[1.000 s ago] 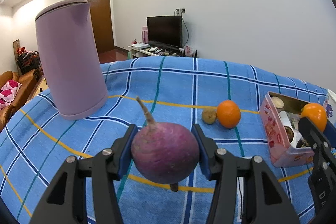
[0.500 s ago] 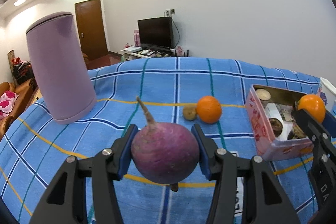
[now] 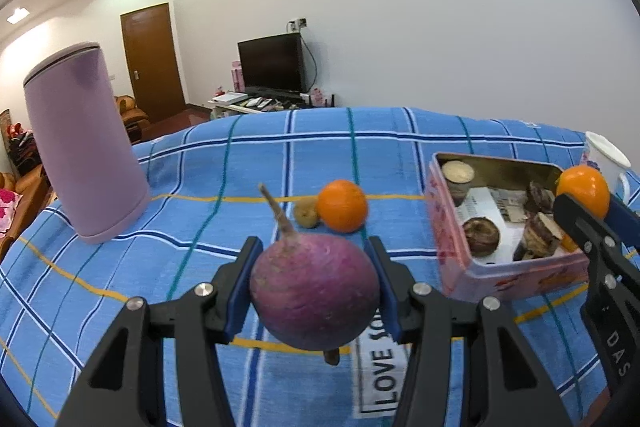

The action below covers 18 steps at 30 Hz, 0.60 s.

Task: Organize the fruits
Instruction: 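Carry the orange and purple turnip with both grippers over the pink tin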

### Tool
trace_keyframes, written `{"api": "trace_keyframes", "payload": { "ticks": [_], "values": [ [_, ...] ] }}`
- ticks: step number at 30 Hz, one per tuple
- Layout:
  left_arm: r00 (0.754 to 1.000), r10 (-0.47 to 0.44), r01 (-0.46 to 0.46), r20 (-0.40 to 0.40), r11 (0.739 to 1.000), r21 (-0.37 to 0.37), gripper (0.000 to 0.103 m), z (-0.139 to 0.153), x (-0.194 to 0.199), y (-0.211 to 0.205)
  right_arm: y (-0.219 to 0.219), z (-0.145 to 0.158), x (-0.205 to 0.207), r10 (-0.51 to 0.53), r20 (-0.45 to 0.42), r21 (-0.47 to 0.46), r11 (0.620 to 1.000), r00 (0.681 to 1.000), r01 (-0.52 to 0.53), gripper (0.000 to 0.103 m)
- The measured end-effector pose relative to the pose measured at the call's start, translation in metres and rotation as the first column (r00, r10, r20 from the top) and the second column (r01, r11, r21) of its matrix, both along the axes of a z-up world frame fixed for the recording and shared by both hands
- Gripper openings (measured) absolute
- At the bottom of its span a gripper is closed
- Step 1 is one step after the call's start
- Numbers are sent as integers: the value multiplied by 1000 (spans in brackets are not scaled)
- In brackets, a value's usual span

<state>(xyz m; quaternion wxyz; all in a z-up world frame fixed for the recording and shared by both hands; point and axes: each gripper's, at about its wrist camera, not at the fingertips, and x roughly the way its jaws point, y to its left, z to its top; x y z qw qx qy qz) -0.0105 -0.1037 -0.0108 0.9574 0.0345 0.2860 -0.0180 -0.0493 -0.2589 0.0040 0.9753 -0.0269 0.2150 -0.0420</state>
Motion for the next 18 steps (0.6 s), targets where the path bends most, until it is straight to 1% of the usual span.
{"api": "trace_keyframes", "payload": {
  "ticks": [8, 18],
  "values": [
    [999, -52, 52, 1, 999, -5, 54, 0, -3, -21, -15, 1, -2, -18, 1, -4, 1000, 1000, 18, 41],
    [994, -107, 107, 11, 994, -7, 54, 3, -4, -44, -41, 1, -3, -63, -1, 3, 998, 998, 63, 41]
  ]
}}
